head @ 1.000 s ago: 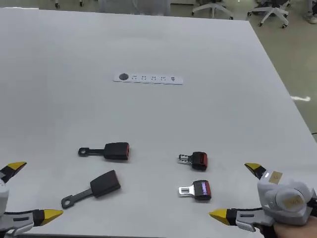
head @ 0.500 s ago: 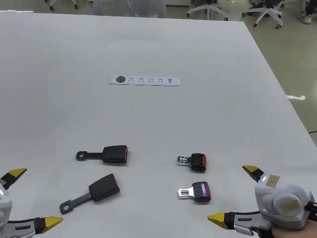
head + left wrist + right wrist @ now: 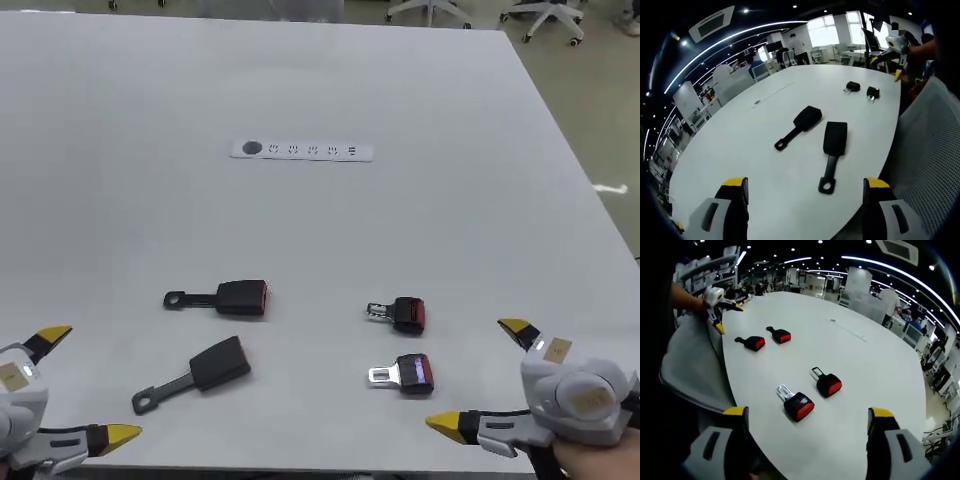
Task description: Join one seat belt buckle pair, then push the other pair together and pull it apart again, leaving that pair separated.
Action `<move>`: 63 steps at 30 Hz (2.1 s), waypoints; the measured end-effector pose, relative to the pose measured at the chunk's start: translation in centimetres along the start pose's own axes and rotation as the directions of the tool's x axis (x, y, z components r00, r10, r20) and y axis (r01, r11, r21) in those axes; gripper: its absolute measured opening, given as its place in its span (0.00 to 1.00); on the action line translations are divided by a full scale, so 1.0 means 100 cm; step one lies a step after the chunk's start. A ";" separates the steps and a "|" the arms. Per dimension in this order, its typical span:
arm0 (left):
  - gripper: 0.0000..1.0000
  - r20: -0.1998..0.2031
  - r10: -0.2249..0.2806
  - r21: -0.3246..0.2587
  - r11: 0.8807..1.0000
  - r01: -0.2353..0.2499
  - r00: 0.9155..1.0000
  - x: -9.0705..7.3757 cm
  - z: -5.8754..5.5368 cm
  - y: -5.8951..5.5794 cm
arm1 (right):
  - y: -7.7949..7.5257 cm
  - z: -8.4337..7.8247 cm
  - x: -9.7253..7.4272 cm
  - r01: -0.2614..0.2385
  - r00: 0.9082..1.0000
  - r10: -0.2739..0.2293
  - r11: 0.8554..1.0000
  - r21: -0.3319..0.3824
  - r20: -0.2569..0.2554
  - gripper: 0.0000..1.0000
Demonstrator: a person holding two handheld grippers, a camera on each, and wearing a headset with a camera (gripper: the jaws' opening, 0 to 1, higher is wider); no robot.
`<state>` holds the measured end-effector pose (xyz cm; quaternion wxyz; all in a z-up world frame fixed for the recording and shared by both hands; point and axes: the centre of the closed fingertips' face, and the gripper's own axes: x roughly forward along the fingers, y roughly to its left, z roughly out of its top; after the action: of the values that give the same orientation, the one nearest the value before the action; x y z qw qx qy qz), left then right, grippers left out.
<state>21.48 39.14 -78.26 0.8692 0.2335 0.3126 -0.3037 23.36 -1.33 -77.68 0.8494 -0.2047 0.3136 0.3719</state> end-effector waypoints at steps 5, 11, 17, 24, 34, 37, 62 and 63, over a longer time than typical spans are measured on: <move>0.96 0.006 0.008 -0.014 1.000 -0.007 1.000 -0.002 0.002 0.002 | -0.002 0.001 -0.001 0.006 1.000 -0.006 1.000 0.006 0.000 1.00; 0.96 0.004 0.003 -0.015 1.000 -0.003 1.000 -0.002 0.002 0.000 | -0.004 0.001 -0.003 0.012 1.000 -0.012 1.000 0.015 -0.002 0.98; 0.96 -0.012 -0.016 0.004 1.000 0.016 1.000 0.001 -0.002 -0.006 | -0.001 -0.003 -0.003 0.003 1.000 -0.003 1.000 0.021 -0.010 0.96; 0.96 -0.018 -0.027 0.019 0.999 0.028 0.999 0.001 -0.002 -0.009 | -0.004 0.001 -0.005 0.011 1.000 -0.011 1.000 0.014 0.001 0.95; 0.96 -0.030 -0.035 0.035 0.999 0.036 0.999 0.001 -0.002 -0.012 | -0.004 0.001 -0.005 -0.002 1.000 0.002 1.000 0.009 -0.001 0.87; 0.96 -0.040 -0.039 0.024 0.999 0.040 0.998 0.001 -0.001 -0.012 | -0.002 -0.001 -0.003 -0.017 1.000 0.017 1.000 0.006 -0.010 0.84; 0.58 -0.121 -0.183 0.031 0.982 0.188 0.976 0.061 0.034 -0.040 | 0.009 -0.004 0.036 -0.205 0.974 0.178 0.957 -0.207 -0.141 0.57; 0.57 -0.124 -0.190 0.038 0.980 0.196 0.974 0.068 0.034 -0.041 | 0.009 -0.005 0.039 -0.214 0.972 0.185 0.952 -0.218 -0.148 0.56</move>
<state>24.31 31.64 -81.38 0.8091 0.2415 0.3776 -0.3800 24.53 0.88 -80.81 0.7561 -0.2930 0.3397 0.4766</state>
